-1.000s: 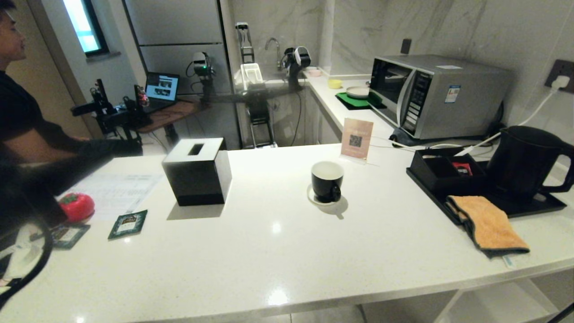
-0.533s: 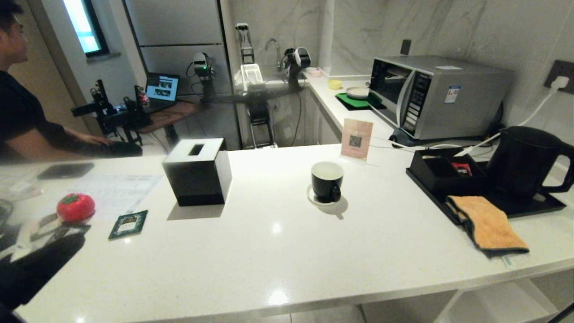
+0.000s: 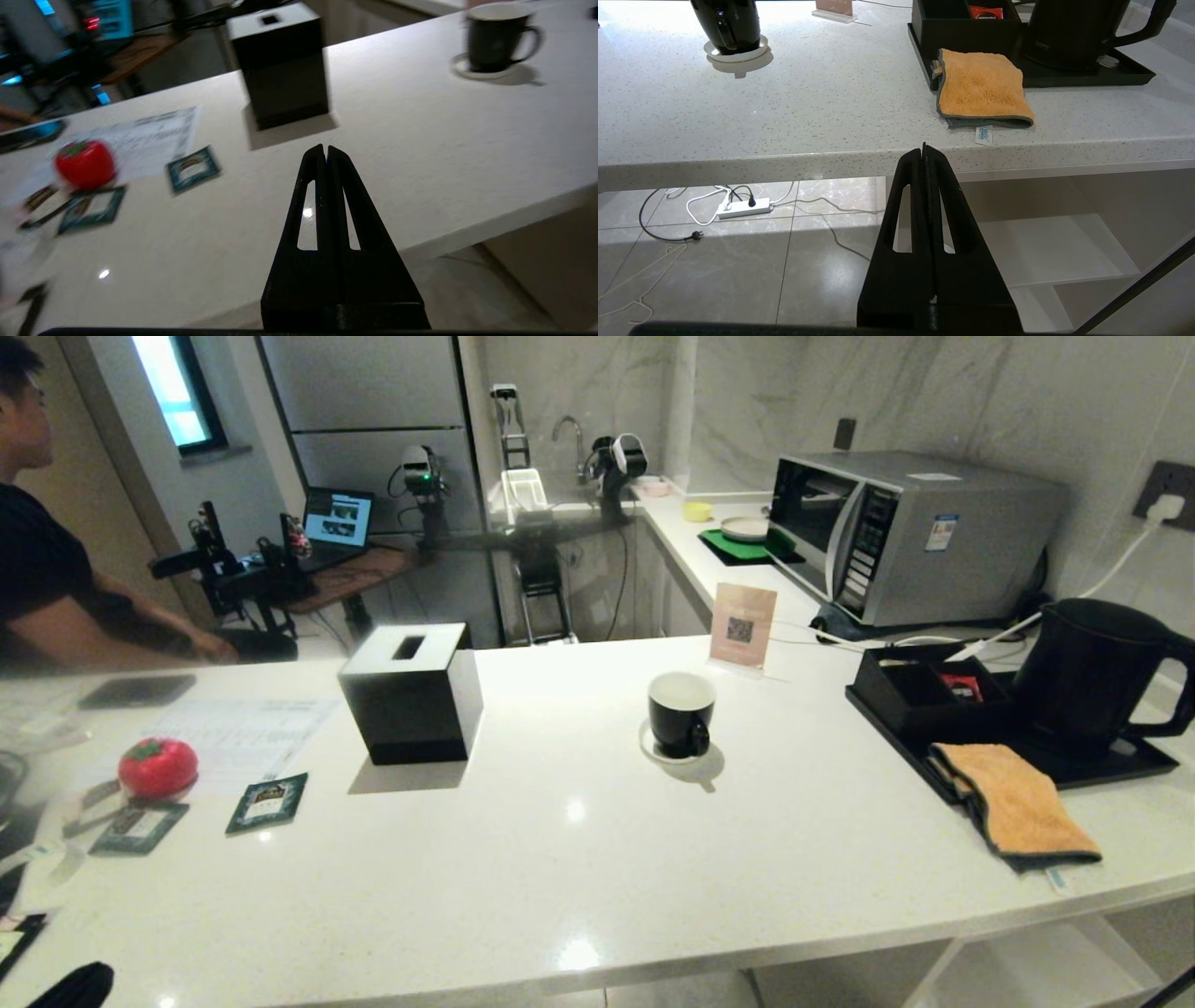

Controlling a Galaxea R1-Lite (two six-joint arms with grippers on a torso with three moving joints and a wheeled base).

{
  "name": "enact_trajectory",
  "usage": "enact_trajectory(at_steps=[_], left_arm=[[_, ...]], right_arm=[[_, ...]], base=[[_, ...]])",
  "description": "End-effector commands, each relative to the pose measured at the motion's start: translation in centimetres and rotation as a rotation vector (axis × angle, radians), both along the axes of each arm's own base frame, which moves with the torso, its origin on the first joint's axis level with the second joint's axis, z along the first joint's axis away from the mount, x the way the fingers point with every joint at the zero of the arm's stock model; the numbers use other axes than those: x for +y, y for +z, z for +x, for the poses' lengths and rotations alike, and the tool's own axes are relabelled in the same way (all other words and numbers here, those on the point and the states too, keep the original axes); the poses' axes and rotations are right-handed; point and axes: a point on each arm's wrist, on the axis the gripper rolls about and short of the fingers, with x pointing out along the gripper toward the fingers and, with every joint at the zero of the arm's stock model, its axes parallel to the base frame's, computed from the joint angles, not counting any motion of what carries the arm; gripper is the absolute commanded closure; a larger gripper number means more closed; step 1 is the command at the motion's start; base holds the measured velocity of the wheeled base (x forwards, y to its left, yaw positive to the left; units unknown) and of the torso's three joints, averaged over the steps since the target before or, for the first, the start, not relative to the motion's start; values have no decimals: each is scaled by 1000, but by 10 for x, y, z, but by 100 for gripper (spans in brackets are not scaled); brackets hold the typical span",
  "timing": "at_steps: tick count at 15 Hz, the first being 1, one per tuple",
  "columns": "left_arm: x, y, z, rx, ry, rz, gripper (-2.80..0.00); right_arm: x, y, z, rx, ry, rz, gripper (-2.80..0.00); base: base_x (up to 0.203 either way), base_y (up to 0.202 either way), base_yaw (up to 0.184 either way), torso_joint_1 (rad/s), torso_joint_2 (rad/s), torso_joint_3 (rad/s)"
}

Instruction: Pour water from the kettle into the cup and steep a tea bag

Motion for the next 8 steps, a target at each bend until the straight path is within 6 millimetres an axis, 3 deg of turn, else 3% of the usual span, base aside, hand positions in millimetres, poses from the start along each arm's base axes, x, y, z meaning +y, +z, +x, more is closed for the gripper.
enact_trajectory(at_steps=[1,8], left_arm=[[2,-6,-9,-36,92,-1,0],[3,-34,-29,-12,118,3,0]], right_arm=[[0,0,0,1,0,-1,0],[0,0,0,1,0,-1,0]], base=[[0,0,0,0,0,0],[0,0,0,0,0,0]])
